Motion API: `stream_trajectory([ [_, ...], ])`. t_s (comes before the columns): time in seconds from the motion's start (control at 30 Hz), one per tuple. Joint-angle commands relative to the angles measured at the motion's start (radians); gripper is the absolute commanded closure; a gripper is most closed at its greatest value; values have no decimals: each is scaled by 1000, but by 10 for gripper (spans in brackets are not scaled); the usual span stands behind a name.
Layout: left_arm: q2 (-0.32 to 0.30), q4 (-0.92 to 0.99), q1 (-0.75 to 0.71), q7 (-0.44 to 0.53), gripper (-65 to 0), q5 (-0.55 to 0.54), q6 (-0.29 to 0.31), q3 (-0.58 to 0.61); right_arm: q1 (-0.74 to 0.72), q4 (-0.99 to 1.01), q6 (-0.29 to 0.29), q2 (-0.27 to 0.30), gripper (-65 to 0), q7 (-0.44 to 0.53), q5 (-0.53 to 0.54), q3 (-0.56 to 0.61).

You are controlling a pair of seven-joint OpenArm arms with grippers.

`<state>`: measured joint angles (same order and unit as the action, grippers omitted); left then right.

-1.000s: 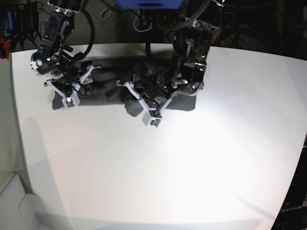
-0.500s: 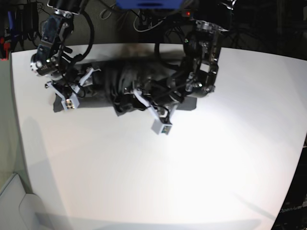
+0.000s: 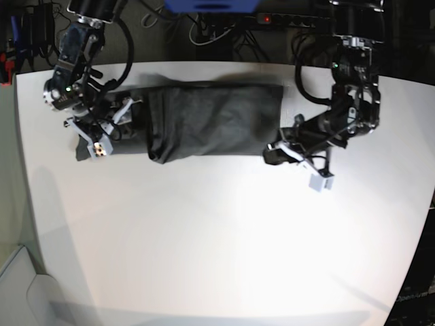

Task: Layout the t-shirt on the table in an organized manner, then fold the t-shirt properly
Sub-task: 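Press the folded bundle ends with both grippers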

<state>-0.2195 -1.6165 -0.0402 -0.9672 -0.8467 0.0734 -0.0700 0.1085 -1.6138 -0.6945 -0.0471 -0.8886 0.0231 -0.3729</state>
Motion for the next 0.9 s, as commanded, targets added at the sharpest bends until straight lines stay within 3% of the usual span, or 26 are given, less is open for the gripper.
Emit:
stream_trajectory([
  [0.0, -11, -15, -3, 3, 0, -27, 6, 0, 7, 10, -4, -1, -365, -66, -30, -1],
  [0.1, -42, 5, -11, 3, -2, -16, 6, 8, 7, -15, -4, -1, -365, -66, -30, -1],
  [0.3, -13, 164, -2, 12, -2, -16, 9, 8, 17, -162, -4, -4, -369, -82, -30, 1],
  [0.47, -11, 213, 24, 14, -2, -1, 9, 6, 9, -271, -4, 22, -369, -200, -30, -5],
  [0.6, -10, 212, 26, 14, -2, 45, 9, 3, -11, -270, -4, 33, -369, -231, -28, -15],
  [0.87, -10, 209, 24, 11, -2, 39, 10, 2, -92, -92, -4, 45, -370, -234, -28, -153],
])
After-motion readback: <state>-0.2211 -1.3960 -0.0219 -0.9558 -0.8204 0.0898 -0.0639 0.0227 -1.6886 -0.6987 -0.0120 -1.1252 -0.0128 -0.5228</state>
